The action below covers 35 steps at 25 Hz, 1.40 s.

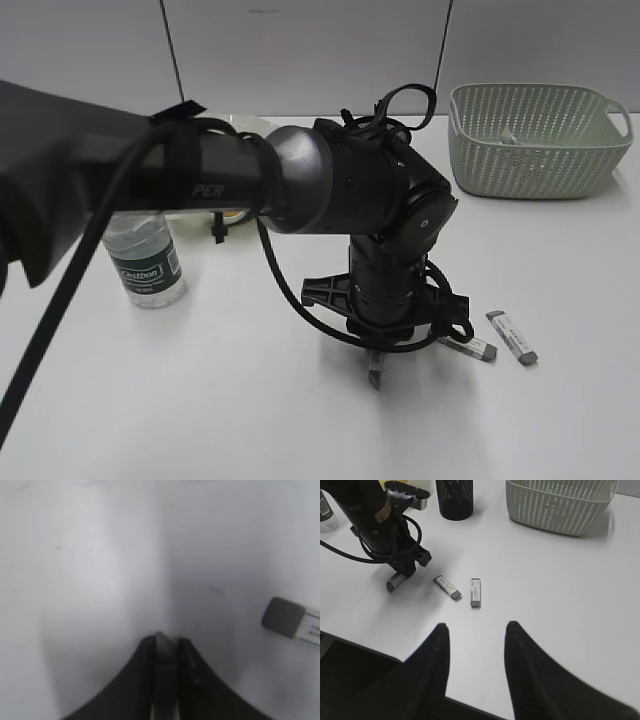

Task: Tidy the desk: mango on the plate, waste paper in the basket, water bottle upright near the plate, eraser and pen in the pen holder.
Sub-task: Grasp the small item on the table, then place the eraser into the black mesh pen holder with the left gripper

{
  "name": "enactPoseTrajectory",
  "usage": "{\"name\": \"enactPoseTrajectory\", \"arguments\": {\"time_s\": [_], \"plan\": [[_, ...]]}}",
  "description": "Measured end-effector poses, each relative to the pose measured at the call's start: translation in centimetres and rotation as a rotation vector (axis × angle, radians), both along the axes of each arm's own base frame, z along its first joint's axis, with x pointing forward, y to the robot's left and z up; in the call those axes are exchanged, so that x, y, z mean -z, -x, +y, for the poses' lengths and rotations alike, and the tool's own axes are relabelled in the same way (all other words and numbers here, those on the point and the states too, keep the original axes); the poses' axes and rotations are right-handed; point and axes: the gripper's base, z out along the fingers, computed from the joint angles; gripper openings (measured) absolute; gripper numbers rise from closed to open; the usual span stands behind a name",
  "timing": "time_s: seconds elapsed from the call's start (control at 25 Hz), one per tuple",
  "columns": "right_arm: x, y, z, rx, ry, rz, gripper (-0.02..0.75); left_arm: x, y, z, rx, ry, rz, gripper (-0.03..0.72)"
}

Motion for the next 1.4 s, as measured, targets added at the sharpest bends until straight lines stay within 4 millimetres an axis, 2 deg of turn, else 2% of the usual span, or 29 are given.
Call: {"name": "enactPoseTrajectory", "arguments": {"time_s": [0.08,0.12,0.2,0.32,0.4,0.44,0.52,0.64,0.72,1.0,1.08,1.24,1.32,1.4], "plan": [[0.0,0.0,0.0,0.0,0.0,0.0,0.305,-0.9,-0.5,0.0,0.042,-0.001,-0.077,0.078],[0.0,0.0,0.0,0.0,0.0,0.0,0.305,-2.0,-1.0,0.0,0.077,0.012,-0.149,0.078],[0.0,0.0,0.0,0.0,0.0,0.0,0.305,-5.4,-2.1,-0.4,0.174,0.071,-0.351,0.078],[0.0,0.0,0.0,0.0,0.0,0.0,0.305,-12.5,-4.4,-0.5,0.358,0.231,-0.745,0.078],[0.0,0.0,0.0,0.0,0.0,0.0,0.305,-15.8,-6.2,0.1,0.499,0.316,-0.949,0.078],[0.0,0.0,0.0,0.0,0.0,0.0,0.305,-16.6,-7.3,0.7,0.542,0.35,-1.004,0.078],[0.0,0.0,0.0,0.0,0.0,0.0,0.305,-16.5,-9.7,2.5,0.546,0.378,-1.033,0.078],[0.0,0.0,0.0,0.0,0.0,0.0,0.305,-14.7,-12.9,5.0,0.51,0.387,-1.019,0.078],[0.0,0.0,0.0,0.0,0.0,0.0,0.305,-13.5,-14.2,6.0,0.512,0.424,-1.01,0.078],[0.0,0.0,0.0,0.0,0.0,0.0,0.304,-10.0,-15.3,5.8,0.555,0.49,-0.963,0.092],[0.0,0.0,0.0,0.0,0.0,0.0,0.304,-9.2,-15.3,5.7,0.556,0.487,-0.948,0.166],[0.0,0.0,0.0,0.0,0.0,0.0,0.304,-9.2,-15.3,5.8,0.553,0.482,-0.947,0.396],[0.0,0.0,0.0,0.0,0.001,0.0,0.304,-9.8,-15.3,6.0,0.526,0.465,-0.95,0.444],[0.0,0.0,0.0,0.0,0.001,0.0,0.304,-11.5,-15.0,6.4,0.444,0.441,-0.952,0.463]]}}
